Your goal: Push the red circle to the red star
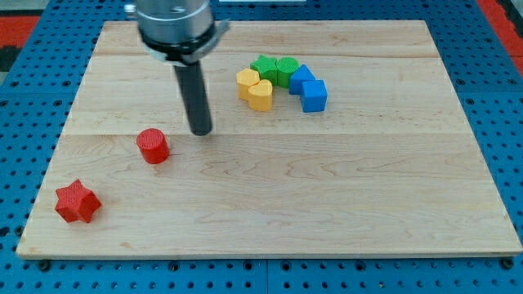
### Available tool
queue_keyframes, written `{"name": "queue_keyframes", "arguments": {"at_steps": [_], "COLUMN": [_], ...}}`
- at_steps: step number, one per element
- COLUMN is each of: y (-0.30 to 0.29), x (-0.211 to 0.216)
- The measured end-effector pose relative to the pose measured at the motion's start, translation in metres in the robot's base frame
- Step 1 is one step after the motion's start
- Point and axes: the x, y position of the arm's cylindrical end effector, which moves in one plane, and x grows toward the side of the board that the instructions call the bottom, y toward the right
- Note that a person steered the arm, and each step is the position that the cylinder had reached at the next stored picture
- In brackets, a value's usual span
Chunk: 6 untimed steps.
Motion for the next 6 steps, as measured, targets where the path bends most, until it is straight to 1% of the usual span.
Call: {"name": "queue_keyframes", "arguments": {"at_steps": [1,2,3,4,5,6], "y": [-0.035,-0.101,-0.112,-0.102,-0.134,-0.150], "x": [0.025,0.052,0.050,0.014,0.002,0.032]}}
